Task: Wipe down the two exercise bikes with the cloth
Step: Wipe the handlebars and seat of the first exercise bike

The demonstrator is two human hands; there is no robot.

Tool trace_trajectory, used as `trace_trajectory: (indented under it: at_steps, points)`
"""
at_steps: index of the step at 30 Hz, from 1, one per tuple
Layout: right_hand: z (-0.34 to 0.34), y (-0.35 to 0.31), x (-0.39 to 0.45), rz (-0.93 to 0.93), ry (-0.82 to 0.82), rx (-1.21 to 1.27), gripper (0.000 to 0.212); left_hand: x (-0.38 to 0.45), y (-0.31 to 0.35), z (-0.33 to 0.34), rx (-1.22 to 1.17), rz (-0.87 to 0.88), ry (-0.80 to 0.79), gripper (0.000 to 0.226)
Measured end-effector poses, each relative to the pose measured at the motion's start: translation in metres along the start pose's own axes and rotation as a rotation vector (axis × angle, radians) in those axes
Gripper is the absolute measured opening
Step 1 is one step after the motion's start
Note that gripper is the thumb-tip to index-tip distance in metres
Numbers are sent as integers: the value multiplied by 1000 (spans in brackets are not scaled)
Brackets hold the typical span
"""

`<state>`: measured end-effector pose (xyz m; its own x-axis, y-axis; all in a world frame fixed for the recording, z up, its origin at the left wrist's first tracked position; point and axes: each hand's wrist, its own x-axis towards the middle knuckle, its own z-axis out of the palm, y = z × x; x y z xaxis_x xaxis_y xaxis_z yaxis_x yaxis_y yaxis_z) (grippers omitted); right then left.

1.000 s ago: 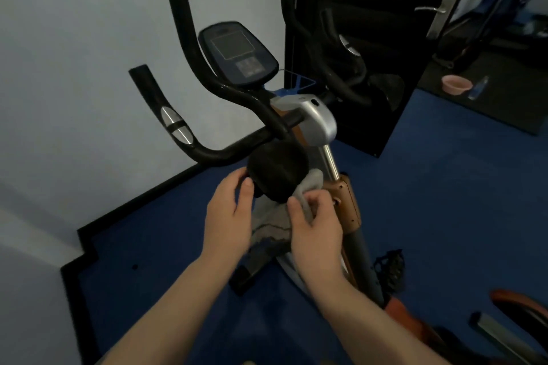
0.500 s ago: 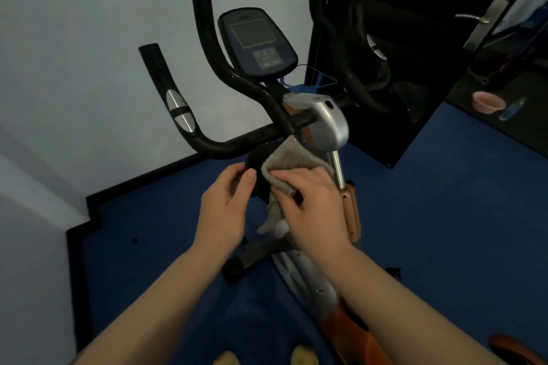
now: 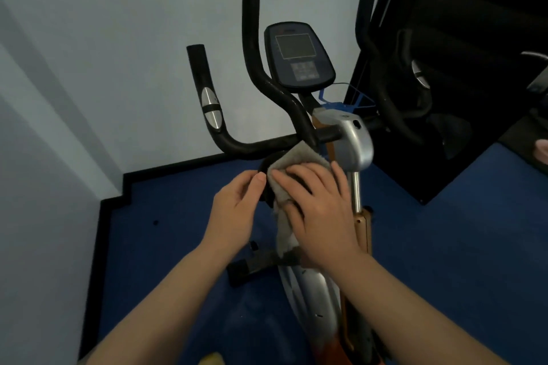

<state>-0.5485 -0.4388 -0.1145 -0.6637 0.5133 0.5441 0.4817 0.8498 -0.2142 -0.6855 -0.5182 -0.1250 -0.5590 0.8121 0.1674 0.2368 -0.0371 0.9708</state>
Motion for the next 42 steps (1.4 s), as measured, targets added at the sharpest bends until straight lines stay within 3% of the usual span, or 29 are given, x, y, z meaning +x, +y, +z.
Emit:
trace_trajectory:
  at_steps: [7, 10, 13, 18, 23, 28, 35, 37, 40, 42]
  points:
    - [8, -11, -1, 54, 129, 169, 35, -3, 0, 4, 8, -5, 27, 27]
    - [0, -3, -20, -51, 48, 254, 51, -9, -5, 11, -71, 10, 55, 33]
    - [-8, 12, 3, -190, -17, 199, 41, -15, -12, 18, -117, 25, 76, 28]
    - [10, -6, 4, -4, 93, 258, 45, -17, -7, 21, -130, 40, 90, 33]
    - [-1, 22, -5, -326, 146, 173, 43, -6, 5, 15, -76, 2, 103, 39]
    - [-6, 10, 40, -125, 144, 175, 36, 16, 20, 24, -4, 41, 133, 32]
    - [-5, 33, 6, -342, 149, 185, 30, 19, 6, 26, 31, -19, 80, 33]
    - [-3, 30, 26, -257, 172, 214, 31, 18, 9, 28, -8, 1, 77, 34]
    - [2, 16, 23, 23, 125, 316, 40, 15, 9, 29, -48, 18, 66, 34]
    - [5, 16, -2, 33, 152, 326, 38, 14, 7, 28, -87, 5, 53, 34]
